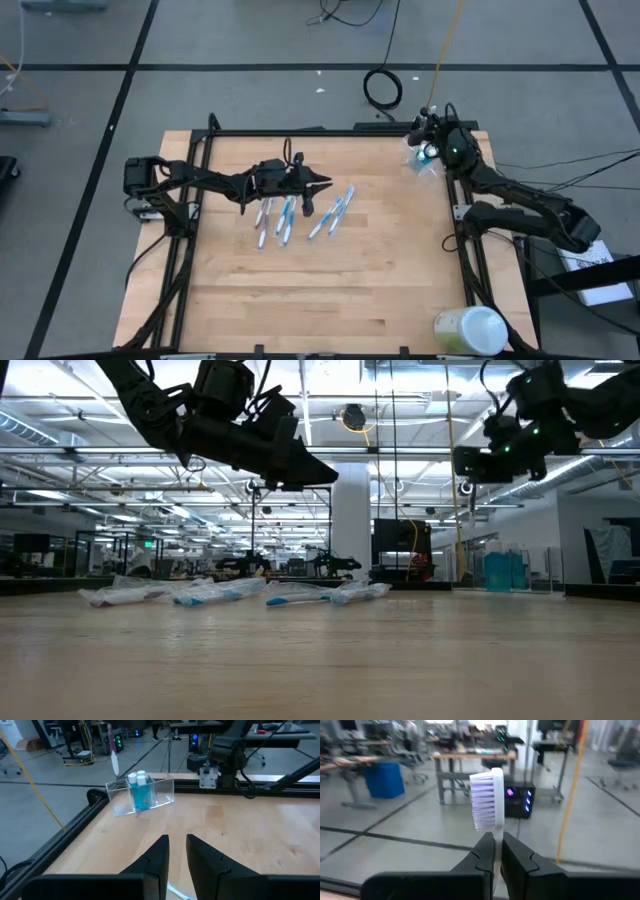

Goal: Pick & Place toothbrushing station
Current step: Put the violet toothbrush into the left of the transparent organizer

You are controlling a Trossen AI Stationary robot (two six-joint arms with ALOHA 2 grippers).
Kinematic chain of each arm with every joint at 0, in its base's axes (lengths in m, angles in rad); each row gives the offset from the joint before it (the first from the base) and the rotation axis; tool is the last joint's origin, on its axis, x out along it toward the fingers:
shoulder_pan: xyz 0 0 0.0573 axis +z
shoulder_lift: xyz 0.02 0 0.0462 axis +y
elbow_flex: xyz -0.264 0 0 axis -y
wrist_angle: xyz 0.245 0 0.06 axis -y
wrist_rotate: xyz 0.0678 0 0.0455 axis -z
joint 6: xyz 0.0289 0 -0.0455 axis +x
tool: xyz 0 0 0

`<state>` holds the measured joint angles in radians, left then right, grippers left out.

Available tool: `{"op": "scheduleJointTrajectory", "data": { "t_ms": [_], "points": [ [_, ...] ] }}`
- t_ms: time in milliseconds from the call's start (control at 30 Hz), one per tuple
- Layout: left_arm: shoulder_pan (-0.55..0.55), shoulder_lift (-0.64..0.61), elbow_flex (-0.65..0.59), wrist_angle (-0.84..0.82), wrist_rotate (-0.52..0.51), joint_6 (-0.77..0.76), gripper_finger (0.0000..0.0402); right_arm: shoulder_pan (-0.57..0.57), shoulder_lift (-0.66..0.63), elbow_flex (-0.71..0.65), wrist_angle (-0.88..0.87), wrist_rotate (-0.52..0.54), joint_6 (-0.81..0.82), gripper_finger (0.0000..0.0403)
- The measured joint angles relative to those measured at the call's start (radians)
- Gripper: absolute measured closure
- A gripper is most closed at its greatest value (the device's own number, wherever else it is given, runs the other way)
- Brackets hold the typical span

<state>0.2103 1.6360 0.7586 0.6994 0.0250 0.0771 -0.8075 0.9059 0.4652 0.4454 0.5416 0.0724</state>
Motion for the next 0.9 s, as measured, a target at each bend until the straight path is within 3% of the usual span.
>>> {"op": "scheduleJointTrajectory", "data": {
  "t_ms": [233, 900],
  "points": [
    [0.014, 0.000, 0.000, 0.002, 0.000, -0.002, 0.0328, -0.056, 0.114, 0.000, 0.002, -0.125, 0.082, 0.0393],
    [0.013, 0.000, 0.000, -0.024, 0.003, -0.010, 0.0328, -0.054, 0.136, -0.021, -0.122, -0.152, 0.119, 0.0385]
  ]
}}
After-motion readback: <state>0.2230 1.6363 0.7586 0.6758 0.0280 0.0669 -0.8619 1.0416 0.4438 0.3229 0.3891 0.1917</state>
